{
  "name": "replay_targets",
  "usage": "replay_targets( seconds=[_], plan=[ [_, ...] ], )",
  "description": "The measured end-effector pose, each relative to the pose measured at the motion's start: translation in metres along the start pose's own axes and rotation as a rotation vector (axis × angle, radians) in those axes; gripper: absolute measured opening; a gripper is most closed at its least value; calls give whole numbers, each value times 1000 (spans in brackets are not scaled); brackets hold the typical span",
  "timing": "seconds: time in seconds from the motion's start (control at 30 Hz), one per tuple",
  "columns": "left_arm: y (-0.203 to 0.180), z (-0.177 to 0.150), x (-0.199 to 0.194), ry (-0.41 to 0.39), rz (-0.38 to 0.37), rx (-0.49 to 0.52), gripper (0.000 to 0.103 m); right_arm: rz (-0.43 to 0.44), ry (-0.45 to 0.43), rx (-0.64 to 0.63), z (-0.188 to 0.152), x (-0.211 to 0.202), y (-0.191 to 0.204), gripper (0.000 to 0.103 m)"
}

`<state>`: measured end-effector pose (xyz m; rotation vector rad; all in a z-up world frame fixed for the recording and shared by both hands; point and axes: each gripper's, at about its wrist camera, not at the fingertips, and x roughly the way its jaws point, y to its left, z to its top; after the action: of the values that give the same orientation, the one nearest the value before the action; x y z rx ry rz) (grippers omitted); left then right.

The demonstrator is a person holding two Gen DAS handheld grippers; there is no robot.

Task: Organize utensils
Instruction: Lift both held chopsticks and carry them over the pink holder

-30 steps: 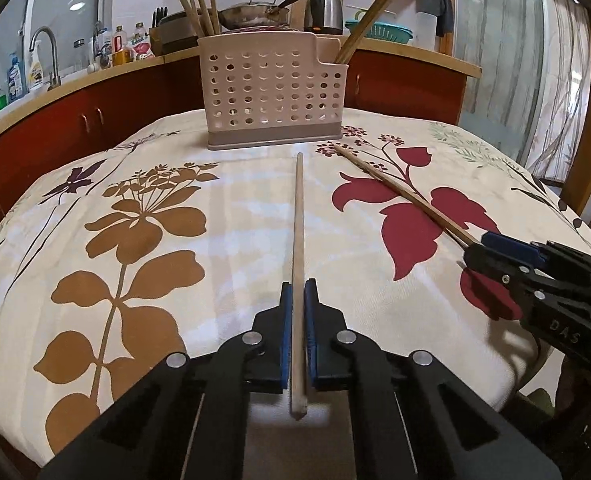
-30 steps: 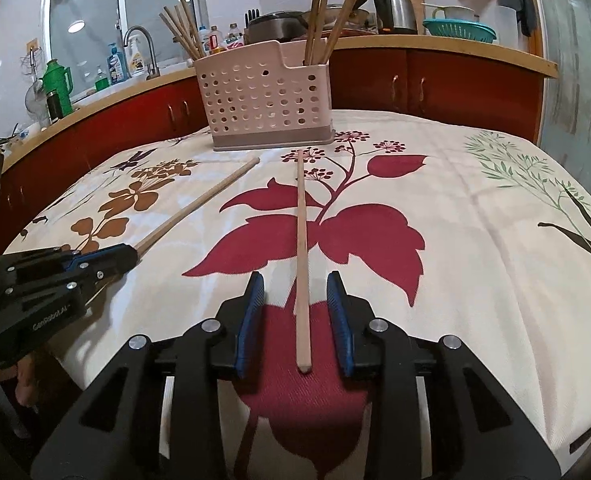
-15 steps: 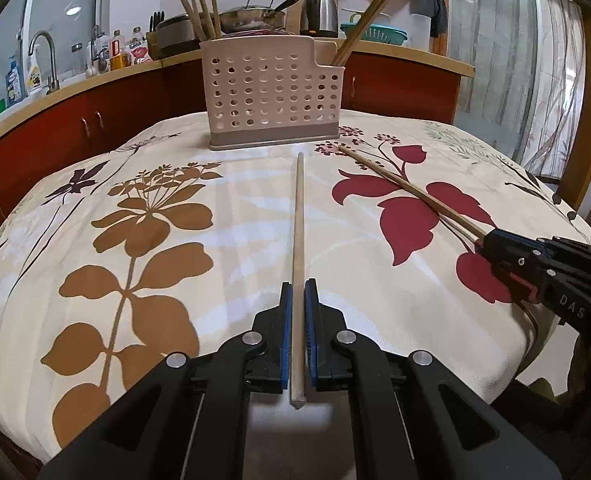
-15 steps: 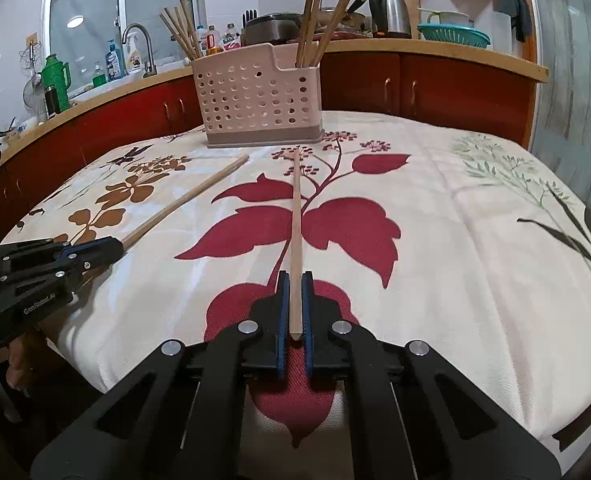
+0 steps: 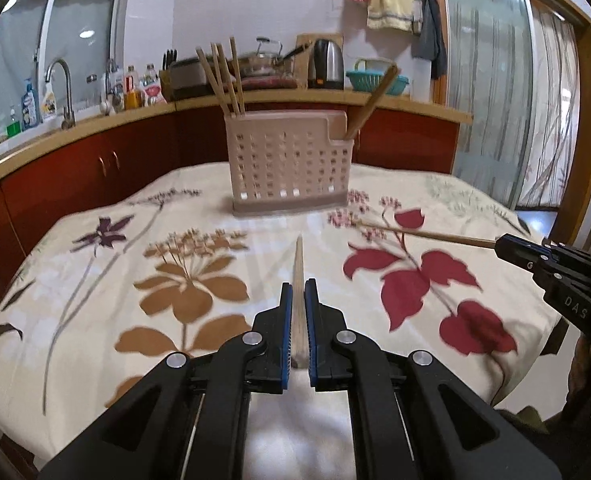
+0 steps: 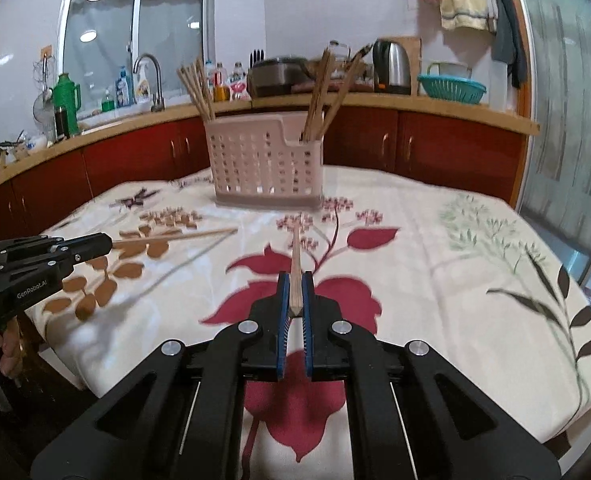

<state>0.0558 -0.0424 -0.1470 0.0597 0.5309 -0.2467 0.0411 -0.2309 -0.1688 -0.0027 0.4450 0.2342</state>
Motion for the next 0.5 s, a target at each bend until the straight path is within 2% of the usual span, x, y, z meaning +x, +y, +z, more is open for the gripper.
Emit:
replay_targets(
  seconds=[0.33, 0.5],
  plan=[
    [8, 34, -29, -96, 8, -13, 7, -5, -79, 3, 31, -22, -2, 7],
    [10, 43, -34, -107, 9, -10, 7, -1, -96, 11, 44, -24, -3, 7]
  ],
)
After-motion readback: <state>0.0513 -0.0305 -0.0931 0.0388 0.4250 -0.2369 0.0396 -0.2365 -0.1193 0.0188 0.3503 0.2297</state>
